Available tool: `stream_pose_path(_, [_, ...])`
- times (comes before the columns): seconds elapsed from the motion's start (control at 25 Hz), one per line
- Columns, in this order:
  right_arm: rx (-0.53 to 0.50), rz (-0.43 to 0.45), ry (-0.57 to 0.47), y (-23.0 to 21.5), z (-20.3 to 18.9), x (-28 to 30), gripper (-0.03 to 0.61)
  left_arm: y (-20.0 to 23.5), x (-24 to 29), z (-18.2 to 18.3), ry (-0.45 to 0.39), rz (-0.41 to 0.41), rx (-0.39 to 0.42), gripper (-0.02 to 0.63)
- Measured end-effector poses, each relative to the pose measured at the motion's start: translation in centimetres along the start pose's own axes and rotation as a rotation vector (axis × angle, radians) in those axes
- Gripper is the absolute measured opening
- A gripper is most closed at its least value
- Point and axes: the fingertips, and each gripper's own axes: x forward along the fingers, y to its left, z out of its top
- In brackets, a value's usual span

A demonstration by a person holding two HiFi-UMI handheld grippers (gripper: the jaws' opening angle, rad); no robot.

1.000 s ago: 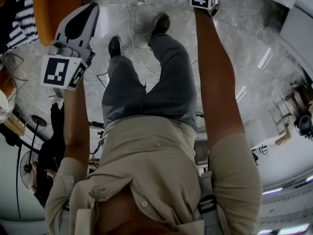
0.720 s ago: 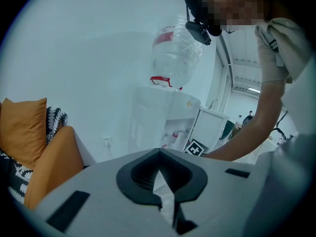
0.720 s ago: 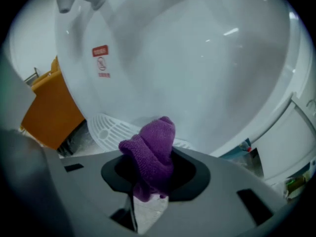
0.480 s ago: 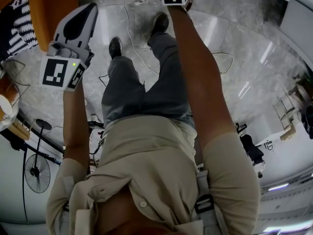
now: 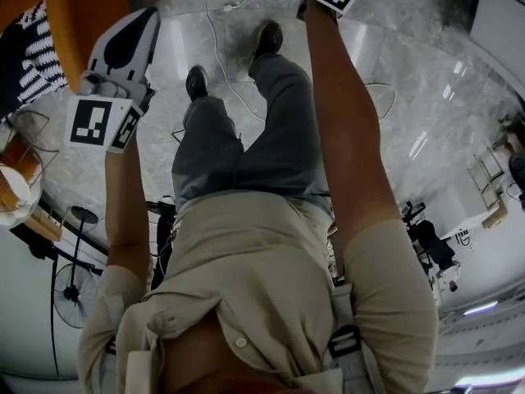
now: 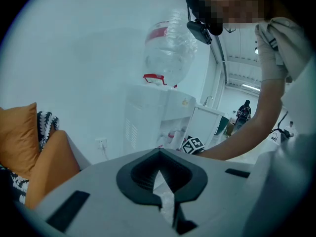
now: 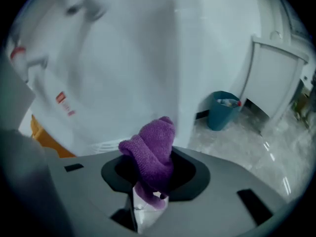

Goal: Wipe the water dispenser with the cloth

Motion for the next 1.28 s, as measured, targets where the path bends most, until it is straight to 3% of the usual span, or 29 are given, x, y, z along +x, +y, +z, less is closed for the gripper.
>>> stream_pose_path(0.08, [0.09,-0.048,-0.026,-3.8,0.8,-0.7,0.141,-0.6,0.6,0.6,0.0,-0.015,0.008,0.015])
stream_pose_path(0.2, [0.09,-0.037,-0.072,-5.8,2.9,-2.1,0.14,-1.6,1.5,1.7,-0.001,-0.038,0.021,0.015])
stream_pose_path(0.6, [0.033,-0.01,-0.166,-4.2,8.2,-7.8,0.138,-3.6,1.5,6.0,-0.009,-0.087,0.068,0.015])
stream_pose_path(0.76, [0.048,-0.027,-0.153,-4.1,8.7,-9.7,0.138,-3.7,1.0,7.1,-0.01,-0.098,0.076,0.015])
stream_pose_path(0.92, [0.008,-0.038,-0.207,-3.7,11.2,-12.3,0.138,-3.9,0.2,7.9,-0.007,-0.107,0.079,0.015])
stream_pose_path(1.08, [-0.029,-0.044,-0.259,-3.2,14.0,-15.1,0.138,-4.0,-1.0,9.2,-0.012,-0.104,0.086,0.015])
stream_pose_path(1.28, [-0.061,-0.046,-0.253,-2.1,16.7,-17.2,0.138,-2.8,-2.5,11.7,-0.032,-0.067,0.096,0.015])
